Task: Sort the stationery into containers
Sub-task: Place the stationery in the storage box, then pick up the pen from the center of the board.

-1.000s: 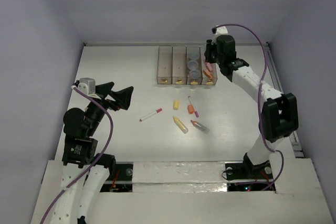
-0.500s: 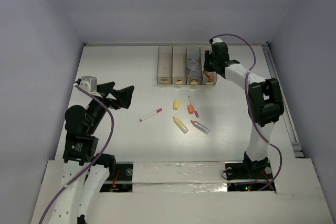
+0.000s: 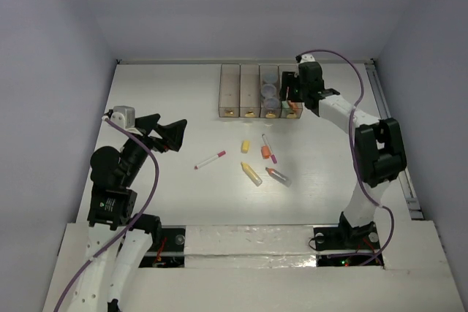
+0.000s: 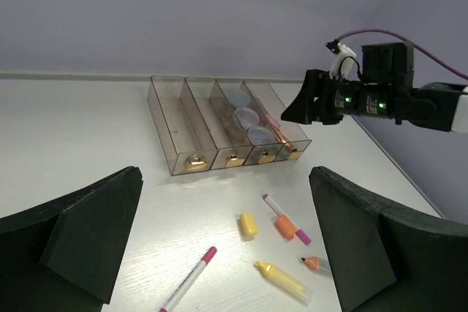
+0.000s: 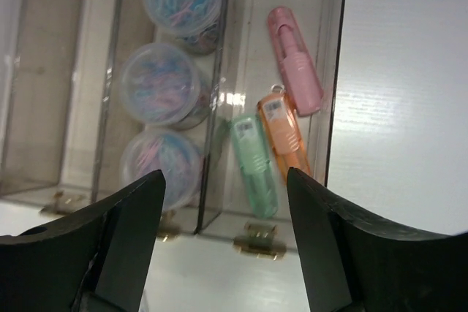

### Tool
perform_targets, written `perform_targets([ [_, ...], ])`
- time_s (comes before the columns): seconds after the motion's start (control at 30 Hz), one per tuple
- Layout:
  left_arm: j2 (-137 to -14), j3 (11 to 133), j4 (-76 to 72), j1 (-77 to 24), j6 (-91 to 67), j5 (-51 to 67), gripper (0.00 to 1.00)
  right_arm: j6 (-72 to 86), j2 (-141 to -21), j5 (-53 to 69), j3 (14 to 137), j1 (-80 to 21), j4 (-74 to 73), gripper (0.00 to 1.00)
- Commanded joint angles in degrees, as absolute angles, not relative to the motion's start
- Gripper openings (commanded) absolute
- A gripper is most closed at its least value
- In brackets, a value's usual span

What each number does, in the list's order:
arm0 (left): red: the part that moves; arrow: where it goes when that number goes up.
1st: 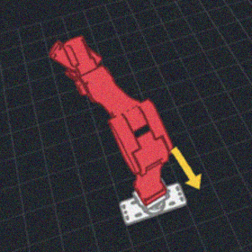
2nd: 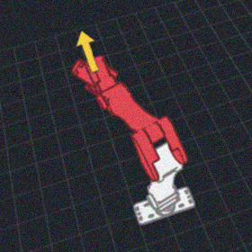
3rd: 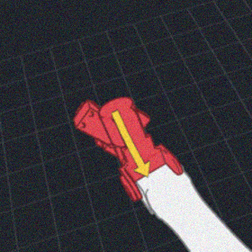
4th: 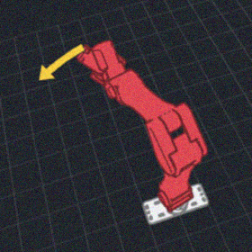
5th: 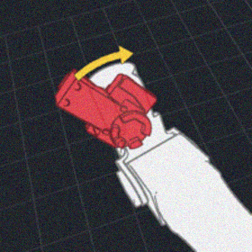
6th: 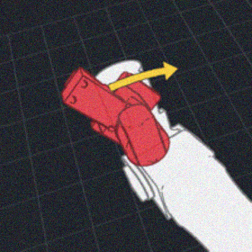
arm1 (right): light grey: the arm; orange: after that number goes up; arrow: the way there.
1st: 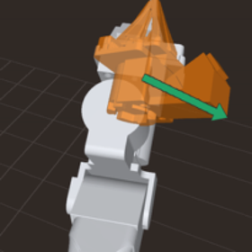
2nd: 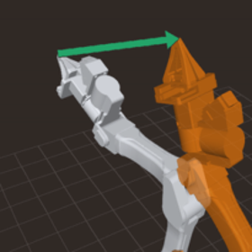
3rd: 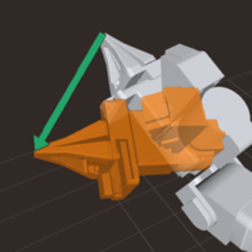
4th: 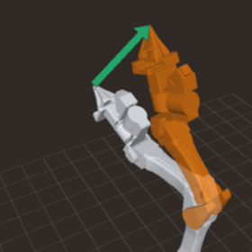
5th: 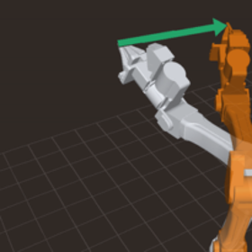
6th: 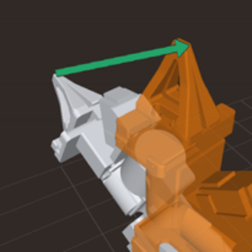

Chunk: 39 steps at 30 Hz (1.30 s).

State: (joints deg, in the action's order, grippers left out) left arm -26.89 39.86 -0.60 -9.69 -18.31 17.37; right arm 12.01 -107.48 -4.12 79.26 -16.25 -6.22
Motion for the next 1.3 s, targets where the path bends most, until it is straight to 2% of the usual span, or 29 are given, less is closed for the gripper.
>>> perform_targets([
  [0.0,-27.68,39.55,-3.43,-10.02,-18.72,17.67,0.99,13.45,-100.03,-2.02,74.72,-19.50,-0.62,0.70],
  [0.1,-29.26,39.64,-3.95,-10.02,-22.14,19.07,0.99,13.44,-97.74,-1.76,71.47,-23.63,1.41,0.54],
  [0.17,-31.98,39.90,-4.57,-10.02,-26.09,20.38,0.99,13.18,-97.47,-1.41,71.19,-27.15,0.62,0.36],
  [0.3,-35.15,40.34,-4.83,-10.02,-27.33,24.78,0.99,12.13,-96.95,-1.68,71.54,-32.07,-2.11,0.34],
  [0.53,-34.28,39.55,-5.01,-9.49,-25.93,24.61,0.99,12.39,-94.40,1.23,68.12,-37.88,-5.71,0.34],
  [0.77,-34.71,38.32,-6.68,-9.49,-26.54,26.63,0.99,12.57,-94.13,-6.15,64.43,-38.50,-9.49,0.35],
  [0.97,-37.96,36.57,-9.93,-9.49,-30.66,30.76,0.99,13.44,-89.13,2.08,56.88,-39.02,-10.81,0.34],
  [1.27,-40.25,35.95,-10.28,-10.02,-31.82,28.83,0.99,14.94,-82.35,4.56,49.21,-41.31,-10.81,0.35],
])
